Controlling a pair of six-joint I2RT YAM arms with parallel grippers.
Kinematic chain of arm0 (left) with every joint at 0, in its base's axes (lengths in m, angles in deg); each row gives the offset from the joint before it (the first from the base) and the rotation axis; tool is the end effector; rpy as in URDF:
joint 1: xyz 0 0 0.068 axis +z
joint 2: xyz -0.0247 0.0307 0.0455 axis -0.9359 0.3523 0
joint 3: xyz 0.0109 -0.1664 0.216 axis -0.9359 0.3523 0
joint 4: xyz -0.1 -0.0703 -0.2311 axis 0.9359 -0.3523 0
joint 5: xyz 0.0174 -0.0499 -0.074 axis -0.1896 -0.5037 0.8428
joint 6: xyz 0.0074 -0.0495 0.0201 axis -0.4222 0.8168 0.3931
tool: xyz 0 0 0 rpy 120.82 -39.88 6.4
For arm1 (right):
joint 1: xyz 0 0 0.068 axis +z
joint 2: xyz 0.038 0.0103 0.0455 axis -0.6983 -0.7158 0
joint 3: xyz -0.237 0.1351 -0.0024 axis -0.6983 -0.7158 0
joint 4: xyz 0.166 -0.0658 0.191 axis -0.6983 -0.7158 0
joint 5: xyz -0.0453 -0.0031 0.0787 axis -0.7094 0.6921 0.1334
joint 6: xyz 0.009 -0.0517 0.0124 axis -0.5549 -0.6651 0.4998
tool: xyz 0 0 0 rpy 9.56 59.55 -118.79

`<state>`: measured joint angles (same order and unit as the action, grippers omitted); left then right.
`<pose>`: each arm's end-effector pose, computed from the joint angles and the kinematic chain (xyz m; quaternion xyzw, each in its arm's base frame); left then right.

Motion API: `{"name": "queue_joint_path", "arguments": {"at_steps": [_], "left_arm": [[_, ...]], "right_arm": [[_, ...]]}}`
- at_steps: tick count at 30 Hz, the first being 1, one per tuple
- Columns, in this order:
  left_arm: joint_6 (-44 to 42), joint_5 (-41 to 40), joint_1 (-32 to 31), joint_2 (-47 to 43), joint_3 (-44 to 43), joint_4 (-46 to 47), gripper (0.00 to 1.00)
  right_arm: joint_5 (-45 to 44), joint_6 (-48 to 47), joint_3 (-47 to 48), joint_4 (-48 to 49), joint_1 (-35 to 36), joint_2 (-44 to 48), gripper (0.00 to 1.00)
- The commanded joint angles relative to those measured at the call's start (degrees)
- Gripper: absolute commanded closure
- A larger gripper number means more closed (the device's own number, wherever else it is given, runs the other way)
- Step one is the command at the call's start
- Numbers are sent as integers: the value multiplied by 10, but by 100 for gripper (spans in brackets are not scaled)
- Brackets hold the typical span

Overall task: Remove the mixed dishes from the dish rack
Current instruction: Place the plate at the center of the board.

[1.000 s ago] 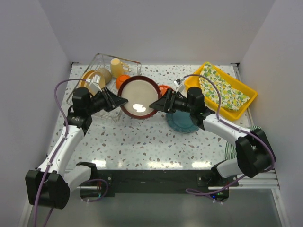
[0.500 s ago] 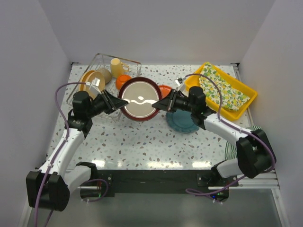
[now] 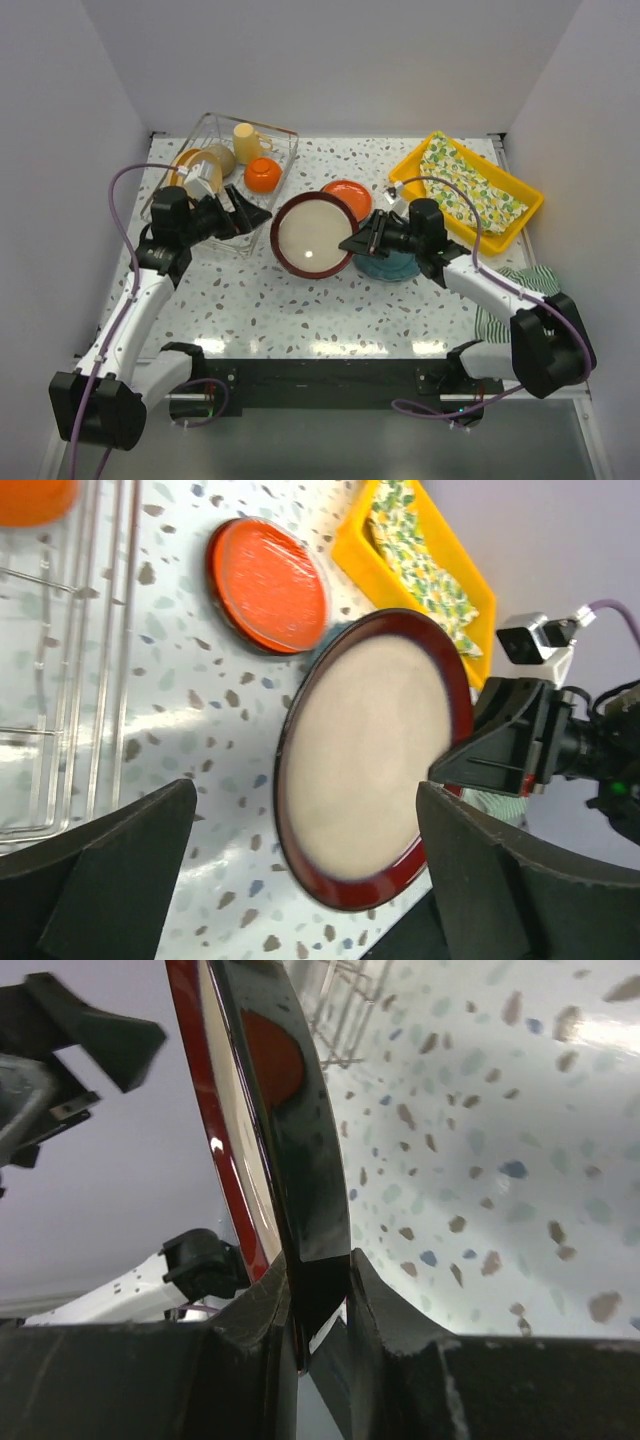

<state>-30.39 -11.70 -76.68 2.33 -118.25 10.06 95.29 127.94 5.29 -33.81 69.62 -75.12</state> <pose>0.2221 -0.0471 0.3075 -0.0705 0.8070 -0.4184 0.4108 0.2459 0.1394 0.2418 0.0162 0.8047 0.5334 0.2602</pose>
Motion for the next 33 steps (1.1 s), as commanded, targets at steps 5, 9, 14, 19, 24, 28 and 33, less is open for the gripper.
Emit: {"name": "queue_joint_path", "arguments": {"at_steps": [5,9,14,19,24,28,33], "left_arm": [[-163,-149,-2,-20,-100,-128,0],[-223,-204,-2,-29,-139,-174,0],[-272,-256,-5,-29,-185,-218,0],[-288,-275,-16,-35,-196,-232,0],[-292,-274,-22,-46,-184,-233,0],[-296,-279,-25,-51,-181,-235,0],[-297,-281,-25,-54,-181,-235,0]], "right_arm": [[63,7,-56,9,-158,118,100],[83,-7,-78,-45,-237,148,100],[86,-4,-105,-59,-316,139,100],[87,-15,-101,-82,-354,110,100],[78,-65,-74,-149,-356,76,100],[84,-83,-64,-170,-357,46,100],[70,-106,-54,-189,-356,20,100]]}}
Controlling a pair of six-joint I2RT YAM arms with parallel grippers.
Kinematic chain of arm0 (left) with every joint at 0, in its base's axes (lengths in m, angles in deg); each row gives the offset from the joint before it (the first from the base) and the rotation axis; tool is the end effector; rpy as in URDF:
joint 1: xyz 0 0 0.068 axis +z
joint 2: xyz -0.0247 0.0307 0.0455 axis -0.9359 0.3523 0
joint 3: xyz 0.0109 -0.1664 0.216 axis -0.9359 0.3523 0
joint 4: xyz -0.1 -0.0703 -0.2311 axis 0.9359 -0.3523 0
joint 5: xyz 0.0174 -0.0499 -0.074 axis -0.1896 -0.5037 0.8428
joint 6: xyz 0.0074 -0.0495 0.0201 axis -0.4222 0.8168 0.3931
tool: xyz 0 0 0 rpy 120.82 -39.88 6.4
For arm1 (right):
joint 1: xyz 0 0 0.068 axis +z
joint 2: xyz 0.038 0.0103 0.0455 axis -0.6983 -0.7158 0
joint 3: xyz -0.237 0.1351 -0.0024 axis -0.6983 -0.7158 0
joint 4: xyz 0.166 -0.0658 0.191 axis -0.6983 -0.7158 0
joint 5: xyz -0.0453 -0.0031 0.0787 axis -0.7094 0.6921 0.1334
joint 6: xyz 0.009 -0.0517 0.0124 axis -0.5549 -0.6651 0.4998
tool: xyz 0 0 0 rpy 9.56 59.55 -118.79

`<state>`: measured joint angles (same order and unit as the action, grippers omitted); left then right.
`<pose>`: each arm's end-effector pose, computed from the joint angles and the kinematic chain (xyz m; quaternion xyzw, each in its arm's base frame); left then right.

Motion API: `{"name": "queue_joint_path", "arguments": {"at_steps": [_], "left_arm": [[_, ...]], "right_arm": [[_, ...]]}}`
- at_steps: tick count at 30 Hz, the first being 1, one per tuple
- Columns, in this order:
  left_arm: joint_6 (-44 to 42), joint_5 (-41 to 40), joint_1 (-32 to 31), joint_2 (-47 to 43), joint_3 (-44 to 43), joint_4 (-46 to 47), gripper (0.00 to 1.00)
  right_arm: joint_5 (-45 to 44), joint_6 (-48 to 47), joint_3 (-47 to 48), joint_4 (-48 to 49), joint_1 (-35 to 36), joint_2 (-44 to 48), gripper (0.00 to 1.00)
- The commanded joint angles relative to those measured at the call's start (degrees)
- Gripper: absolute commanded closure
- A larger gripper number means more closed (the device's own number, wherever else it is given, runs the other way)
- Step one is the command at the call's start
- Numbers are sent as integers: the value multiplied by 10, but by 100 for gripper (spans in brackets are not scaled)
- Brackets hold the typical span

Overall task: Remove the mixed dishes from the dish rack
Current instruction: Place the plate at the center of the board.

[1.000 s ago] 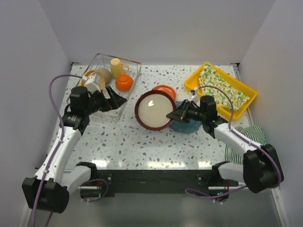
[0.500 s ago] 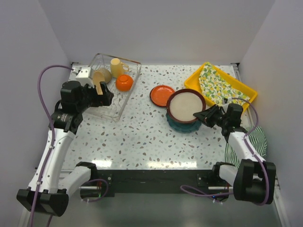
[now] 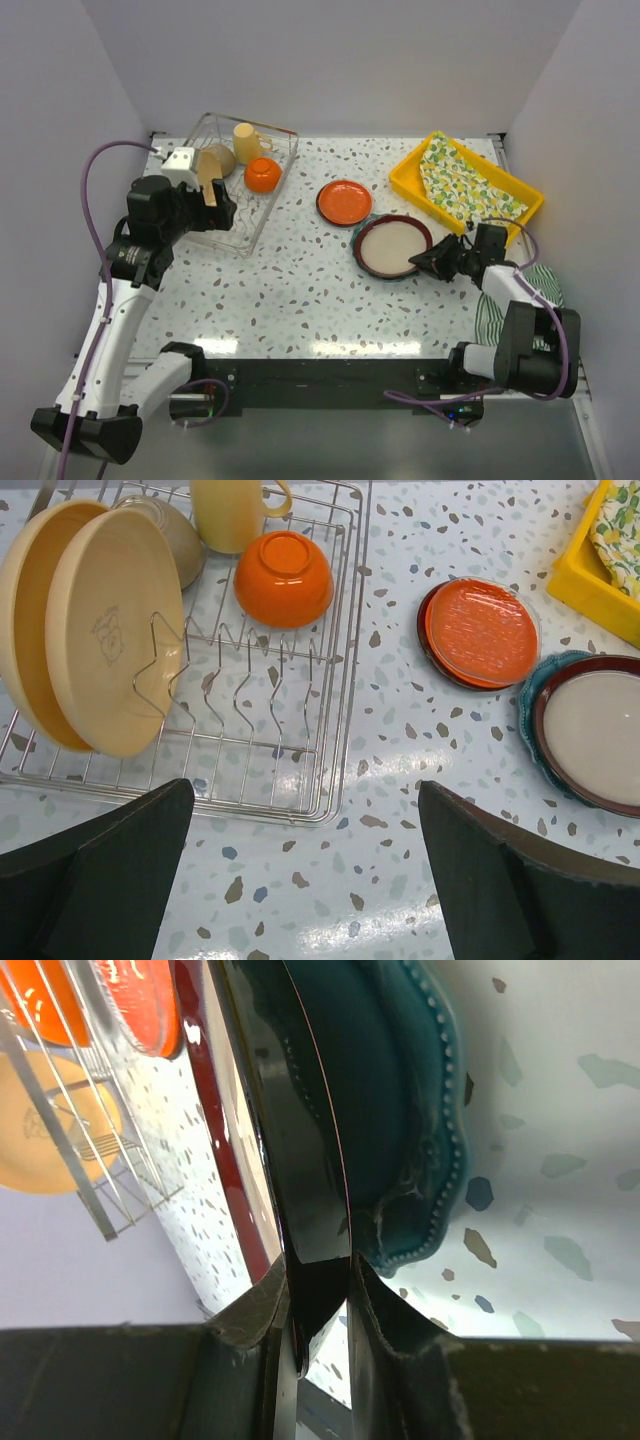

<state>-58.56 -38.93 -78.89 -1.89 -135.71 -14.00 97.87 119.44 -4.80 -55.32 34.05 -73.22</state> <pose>0.1887 -0.0342 0.3827 0.0105 0.8375 -0.1260 0.5316 0.2270 -0.0186 0.1648 0.3081 0.8430 0.3861 0.2128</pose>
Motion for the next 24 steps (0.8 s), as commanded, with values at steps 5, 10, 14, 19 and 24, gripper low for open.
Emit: {"name": "queue_joint_path", "arguments": {"at_steps": [5,10,14,19,24], "left_arm": [[-14,-9,-3,-12,-4,7,0],[-12,-6,-3,-13,-4,8,0],[-10,-5,-3,-12,-4,10,0],[-8,4,-4,-6,-4,15,0],[-6,10,-3,-3,-3,17,0]], "right_arm": [[35,-50,69,-16,0,-25,94],[2,-78,90,-81,0,-20,65],[-24,-109,113,-131,0,-10,51],[-54,-141,127,-181,6,-5,41],[-96,-171,144,-219,23,3,37]]}}
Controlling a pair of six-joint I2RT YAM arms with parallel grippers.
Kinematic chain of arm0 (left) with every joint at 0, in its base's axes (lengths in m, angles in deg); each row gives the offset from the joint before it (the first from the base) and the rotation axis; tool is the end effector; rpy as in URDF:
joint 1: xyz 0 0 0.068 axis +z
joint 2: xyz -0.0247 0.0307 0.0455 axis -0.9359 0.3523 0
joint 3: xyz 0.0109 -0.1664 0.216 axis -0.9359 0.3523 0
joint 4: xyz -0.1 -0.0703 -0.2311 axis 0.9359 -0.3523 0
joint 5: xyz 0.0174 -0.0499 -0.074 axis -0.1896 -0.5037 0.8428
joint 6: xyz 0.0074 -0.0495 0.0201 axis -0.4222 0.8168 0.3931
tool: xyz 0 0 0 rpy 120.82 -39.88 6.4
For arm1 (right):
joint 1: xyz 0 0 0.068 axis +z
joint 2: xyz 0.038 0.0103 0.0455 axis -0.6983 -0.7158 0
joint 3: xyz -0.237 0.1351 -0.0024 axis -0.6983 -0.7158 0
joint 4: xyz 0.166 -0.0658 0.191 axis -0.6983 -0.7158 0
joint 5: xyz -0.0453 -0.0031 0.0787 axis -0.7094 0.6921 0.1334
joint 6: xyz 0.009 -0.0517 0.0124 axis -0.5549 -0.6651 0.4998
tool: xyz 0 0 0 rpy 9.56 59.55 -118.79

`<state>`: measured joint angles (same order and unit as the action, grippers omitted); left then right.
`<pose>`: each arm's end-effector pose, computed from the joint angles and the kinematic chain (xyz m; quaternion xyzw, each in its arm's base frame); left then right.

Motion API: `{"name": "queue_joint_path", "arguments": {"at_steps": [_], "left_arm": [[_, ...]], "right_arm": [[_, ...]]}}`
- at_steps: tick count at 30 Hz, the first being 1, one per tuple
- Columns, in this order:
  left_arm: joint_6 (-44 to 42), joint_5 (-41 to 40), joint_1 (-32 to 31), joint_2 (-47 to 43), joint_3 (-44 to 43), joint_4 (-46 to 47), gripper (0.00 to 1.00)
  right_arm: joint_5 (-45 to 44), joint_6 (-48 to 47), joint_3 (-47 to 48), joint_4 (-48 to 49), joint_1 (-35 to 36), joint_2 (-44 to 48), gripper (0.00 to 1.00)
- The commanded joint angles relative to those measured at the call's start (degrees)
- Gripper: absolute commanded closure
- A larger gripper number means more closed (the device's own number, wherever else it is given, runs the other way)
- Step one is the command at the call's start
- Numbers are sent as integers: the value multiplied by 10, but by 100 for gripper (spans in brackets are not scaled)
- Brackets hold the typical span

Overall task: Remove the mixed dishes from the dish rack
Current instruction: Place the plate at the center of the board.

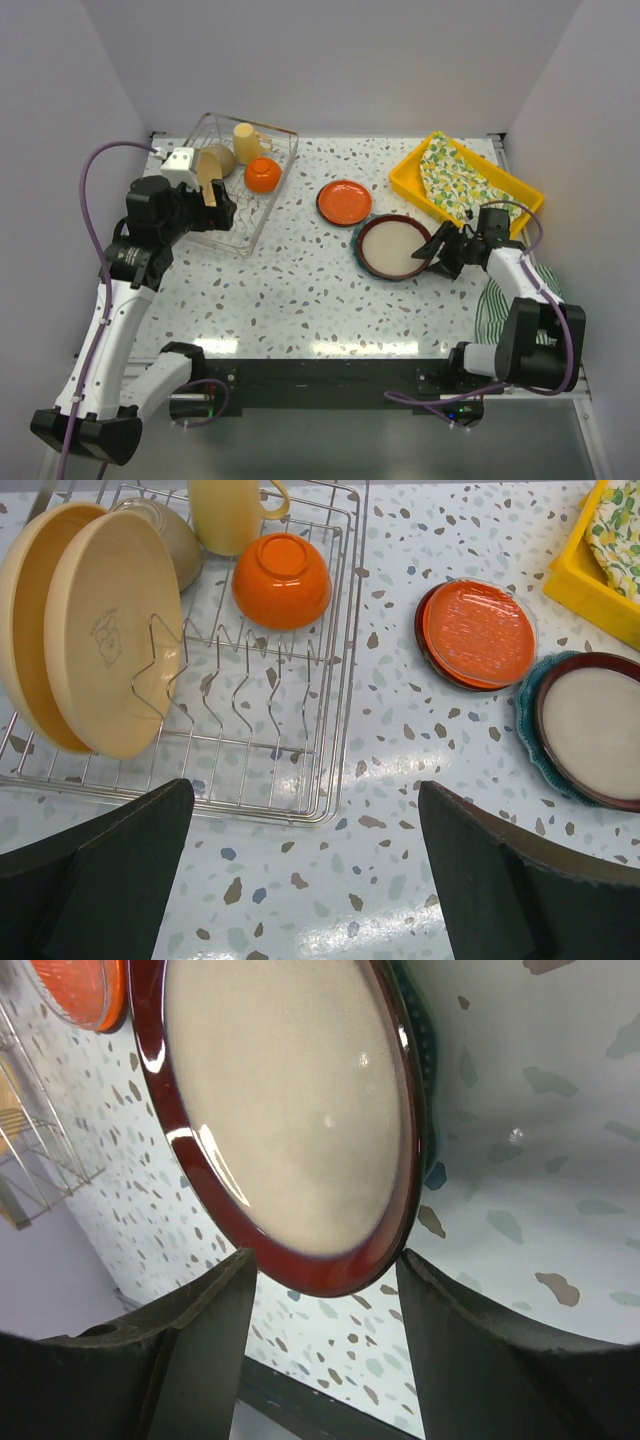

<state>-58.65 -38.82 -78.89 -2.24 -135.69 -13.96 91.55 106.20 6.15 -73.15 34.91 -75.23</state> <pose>0.1871 -0.0340 0.3837 0.0118 0.8357 -0.1267 0.5342 0.2397 -0.0205 0.1923 0.2508 0.8970 0.3063 0.1966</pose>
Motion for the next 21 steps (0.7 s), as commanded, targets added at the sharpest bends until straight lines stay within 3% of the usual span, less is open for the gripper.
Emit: {"name": "queue_joint_path", "arguments": {"at_steps": [1,21], "left_arm": [[-5,9,-3,1,-3,16,0],[-9,4,-3,-4,4,13,0]], "right_arm": [[-37,-44,38,-45,17,24,37],[-86,-61,77,-41,104,-28,30]]}}
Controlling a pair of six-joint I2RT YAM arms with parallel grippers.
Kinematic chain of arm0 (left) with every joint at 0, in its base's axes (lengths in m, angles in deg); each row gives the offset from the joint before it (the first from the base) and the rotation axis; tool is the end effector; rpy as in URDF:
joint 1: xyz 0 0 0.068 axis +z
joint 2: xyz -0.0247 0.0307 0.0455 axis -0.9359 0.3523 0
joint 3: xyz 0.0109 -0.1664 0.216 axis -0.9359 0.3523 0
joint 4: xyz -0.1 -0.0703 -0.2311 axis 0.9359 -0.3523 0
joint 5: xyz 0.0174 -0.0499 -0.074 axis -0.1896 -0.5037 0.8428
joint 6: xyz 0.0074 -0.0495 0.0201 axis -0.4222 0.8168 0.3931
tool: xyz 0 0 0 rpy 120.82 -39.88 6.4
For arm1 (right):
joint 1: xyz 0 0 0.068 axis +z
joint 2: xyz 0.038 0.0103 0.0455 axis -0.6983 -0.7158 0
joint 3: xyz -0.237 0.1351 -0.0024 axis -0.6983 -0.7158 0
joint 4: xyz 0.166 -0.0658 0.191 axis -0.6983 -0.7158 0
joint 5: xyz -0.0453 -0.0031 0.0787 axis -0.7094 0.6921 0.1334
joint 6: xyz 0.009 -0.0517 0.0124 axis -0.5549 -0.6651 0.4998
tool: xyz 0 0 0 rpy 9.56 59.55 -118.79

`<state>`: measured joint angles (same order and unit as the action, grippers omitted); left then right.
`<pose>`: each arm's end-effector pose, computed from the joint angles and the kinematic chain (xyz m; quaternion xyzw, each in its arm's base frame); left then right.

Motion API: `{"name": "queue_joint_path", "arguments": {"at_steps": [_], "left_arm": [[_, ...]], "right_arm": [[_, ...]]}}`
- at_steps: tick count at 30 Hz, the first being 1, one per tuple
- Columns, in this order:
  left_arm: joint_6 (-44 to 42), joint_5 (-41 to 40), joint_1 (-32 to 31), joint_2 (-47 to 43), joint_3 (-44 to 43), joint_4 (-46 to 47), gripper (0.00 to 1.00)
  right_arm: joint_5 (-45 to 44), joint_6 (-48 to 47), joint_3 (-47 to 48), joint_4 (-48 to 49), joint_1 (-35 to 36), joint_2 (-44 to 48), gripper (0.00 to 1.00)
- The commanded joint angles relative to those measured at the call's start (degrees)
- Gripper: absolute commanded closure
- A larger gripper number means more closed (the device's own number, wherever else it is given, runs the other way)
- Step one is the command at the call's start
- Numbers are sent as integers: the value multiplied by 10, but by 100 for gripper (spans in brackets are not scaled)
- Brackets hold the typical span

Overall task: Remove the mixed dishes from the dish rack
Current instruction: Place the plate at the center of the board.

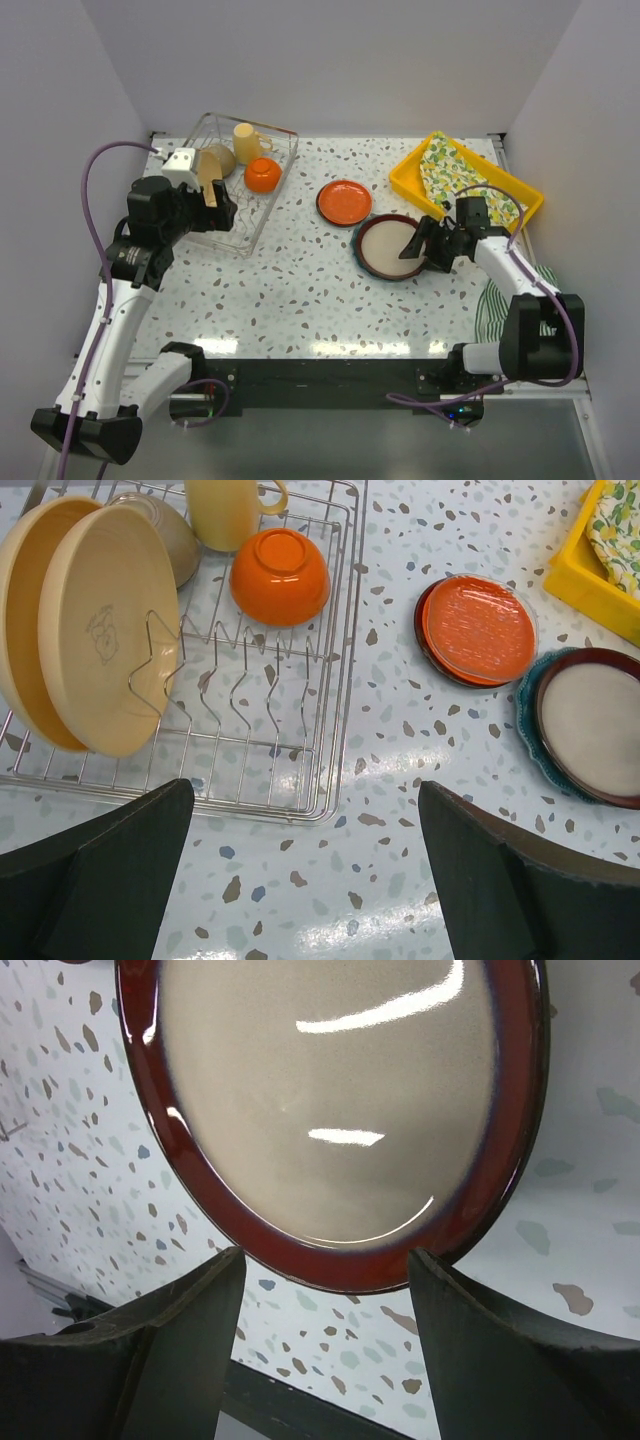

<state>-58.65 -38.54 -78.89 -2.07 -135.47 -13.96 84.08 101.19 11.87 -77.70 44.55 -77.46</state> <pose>0.1881 -0.0343 0.3819 0.0130 0.8375 -0.1283 0.5310 0.2539 0.0159 0.2066 0.1561 0.9348 0.2539 0.1931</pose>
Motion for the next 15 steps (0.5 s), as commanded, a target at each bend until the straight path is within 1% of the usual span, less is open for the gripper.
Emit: {"name": "queue_joint_path", "arguments": {"at_steps": [1,11,12,15], "left_arm": [[-9,2,-3,-6,2,13,0],[-7,7,-3,-1,0,17,0],[-7,8,-3,0,0,17,0],[-7,8,-3,1,-3,17,0]], "right_arm": [[-11,-13,19,4,9,-9,30],[14,-5,10,31,18,-10,27],[8,-7,19,24,18,-3,27],[-56,-20,44,-9,18,38,26]]}}
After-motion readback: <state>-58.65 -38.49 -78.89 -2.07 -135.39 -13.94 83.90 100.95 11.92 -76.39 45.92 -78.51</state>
